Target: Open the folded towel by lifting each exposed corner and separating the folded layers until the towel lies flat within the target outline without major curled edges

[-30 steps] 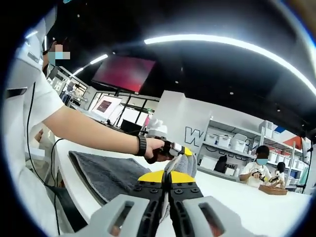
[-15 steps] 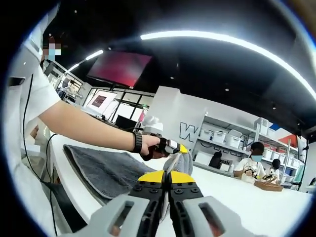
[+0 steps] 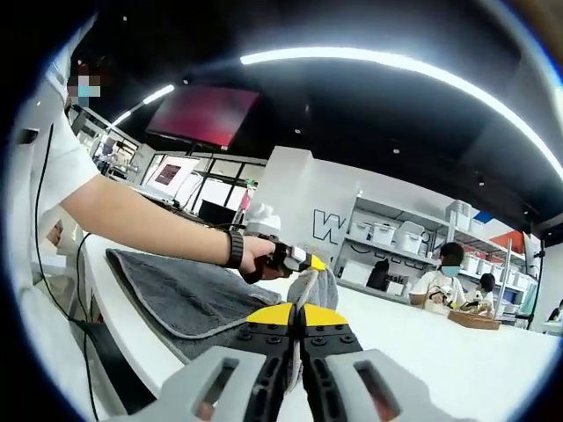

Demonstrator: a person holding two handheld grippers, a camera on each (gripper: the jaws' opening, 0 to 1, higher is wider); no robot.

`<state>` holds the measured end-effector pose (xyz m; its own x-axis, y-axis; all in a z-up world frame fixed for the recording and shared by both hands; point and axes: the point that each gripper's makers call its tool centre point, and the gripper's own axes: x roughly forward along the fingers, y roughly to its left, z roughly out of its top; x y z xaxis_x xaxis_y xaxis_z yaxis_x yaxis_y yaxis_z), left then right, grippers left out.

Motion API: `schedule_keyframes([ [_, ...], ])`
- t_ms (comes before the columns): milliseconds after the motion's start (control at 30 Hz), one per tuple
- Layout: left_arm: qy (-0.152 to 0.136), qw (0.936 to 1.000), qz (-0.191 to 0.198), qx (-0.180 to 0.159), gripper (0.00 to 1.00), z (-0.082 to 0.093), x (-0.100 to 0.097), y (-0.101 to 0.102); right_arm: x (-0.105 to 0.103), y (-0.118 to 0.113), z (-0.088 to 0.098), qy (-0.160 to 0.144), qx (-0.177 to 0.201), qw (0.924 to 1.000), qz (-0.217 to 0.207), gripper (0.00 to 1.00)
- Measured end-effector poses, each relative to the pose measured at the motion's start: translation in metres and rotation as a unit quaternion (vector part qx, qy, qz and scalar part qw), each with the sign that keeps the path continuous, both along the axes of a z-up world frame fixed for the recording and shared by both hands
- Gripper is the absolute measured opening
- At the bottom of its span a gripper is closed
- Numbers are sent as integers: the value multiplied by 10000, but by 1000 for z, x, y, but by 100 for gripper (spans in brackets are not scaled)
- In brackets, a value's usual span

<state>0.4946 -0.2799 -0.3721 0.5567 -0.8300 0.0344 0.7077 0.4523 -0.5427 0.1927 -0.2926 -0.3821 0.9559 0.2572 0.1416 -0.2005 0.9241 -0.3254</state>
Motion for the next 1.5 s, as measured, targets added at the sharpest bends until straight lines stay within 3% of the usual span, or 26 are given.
schedule_keyframes([
  [367, 70, 9999, -29, 99, 0, -8, -1, -6, -2, -6, -11, 61, -2, 9999, -134, 0],
  [467, -138, 9987, 56, 483, 0, -14, 2, -6, 0, -9, -15, 84, -69, 9997, -197, 0],
  [733, -124, 9991, -19, 412, 0, -13, -1, -13, -1, -22, -21, 157, 8, 9993, -345, 0],
  [1500, 76, 9981, -96, 599, 0, -43, -2, -35, -7, -45, -43, 308, 13, 9972, -678, 0],
])
